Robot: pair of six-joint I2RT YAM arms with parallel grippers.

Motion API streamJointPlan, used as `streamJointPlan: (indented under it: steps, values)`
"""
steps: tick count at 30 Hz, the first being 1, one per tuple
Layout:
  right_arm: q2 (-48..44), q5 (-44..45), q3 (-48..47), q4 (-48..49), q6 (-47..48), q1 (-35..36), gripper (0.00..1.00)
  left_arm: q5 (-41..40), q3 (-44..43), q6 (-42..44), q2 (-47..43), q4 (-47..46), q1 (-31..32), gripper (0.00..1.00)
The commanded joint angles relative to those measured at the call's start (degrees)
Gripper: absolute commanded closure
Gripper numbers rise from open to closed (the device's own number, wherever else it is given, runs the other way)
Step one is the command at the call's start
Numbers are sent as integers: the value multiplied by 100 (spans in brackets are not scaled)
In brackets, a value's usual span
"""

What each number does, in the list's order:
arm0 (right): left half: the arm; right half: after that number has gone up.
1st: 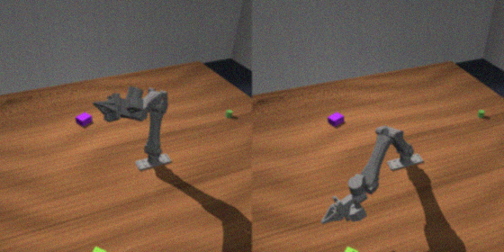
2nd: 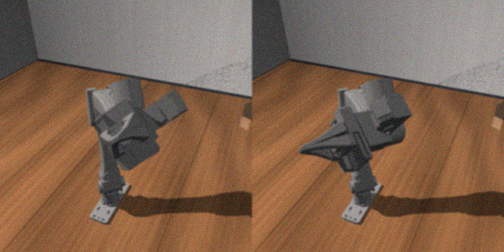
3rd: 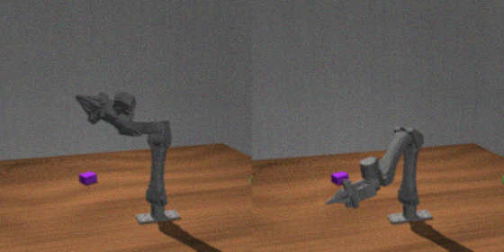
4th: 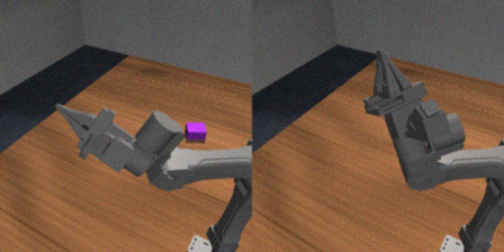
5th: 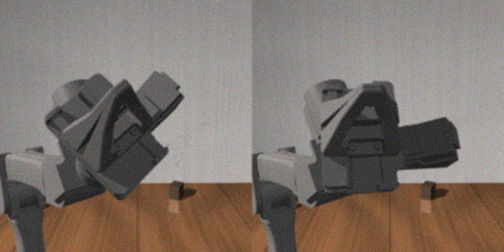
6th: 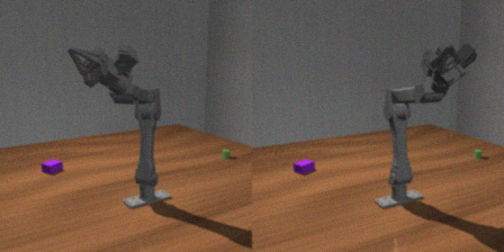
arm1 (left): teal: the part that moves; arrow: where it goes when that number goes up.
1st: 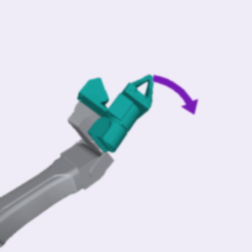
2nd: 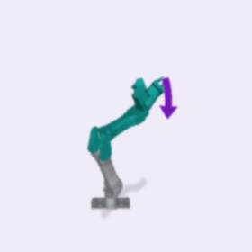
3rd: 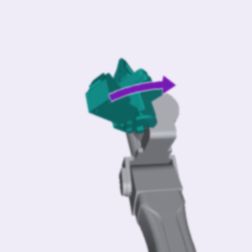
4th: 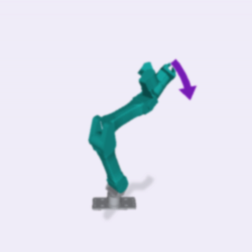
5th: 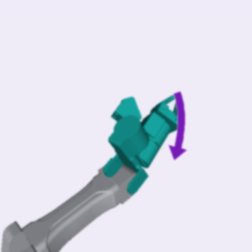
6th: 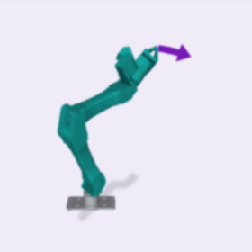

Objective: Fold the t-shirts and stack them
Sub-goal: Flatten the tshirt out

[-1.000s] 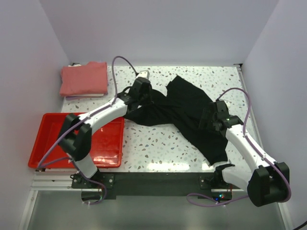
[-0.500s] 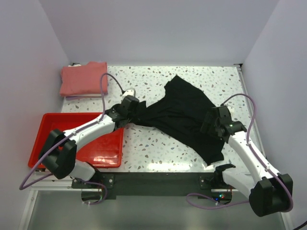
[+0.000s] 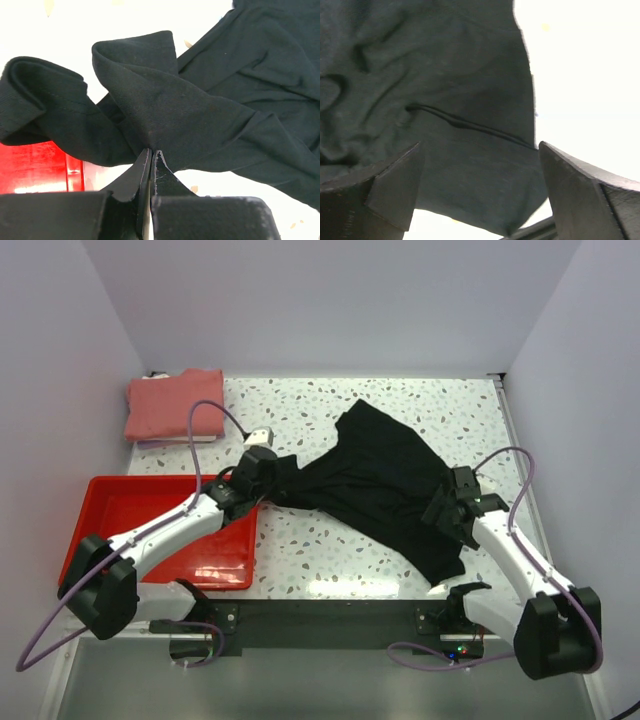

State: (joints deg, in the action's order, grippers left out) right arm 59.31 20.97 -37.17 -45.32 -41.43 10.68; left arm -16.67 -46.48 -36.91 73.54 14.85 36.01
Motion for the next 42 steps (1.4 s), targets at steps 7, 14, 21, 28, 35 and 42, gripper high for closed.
streamJointPlan:
  steps: [7,14,21,28,35,42]
  values:
    - [679,-1702,-344,720,732,-92,10,-284,130,-10,-375,-193,-50,100]
    - [406,-1236,-124,-20,575,-92,9,-469,122,-36,-331,-114,-41,100]
    - [-15,-1490,262,-504,-251,-92,5,-469,113,-71,-349,-88,-41,100]
    - [-315,-1905,632,-319,-577,-92,9,-443,113,-71,-384,-79,-50,100]
    - [-201,-2088,878,-82,-559,-92,12,-443,130,-80,-410,-70,-41,100]
    - [-236,-2088,992,32,-480,-101,28,-417,130,-80,-402,-79,-50,100]
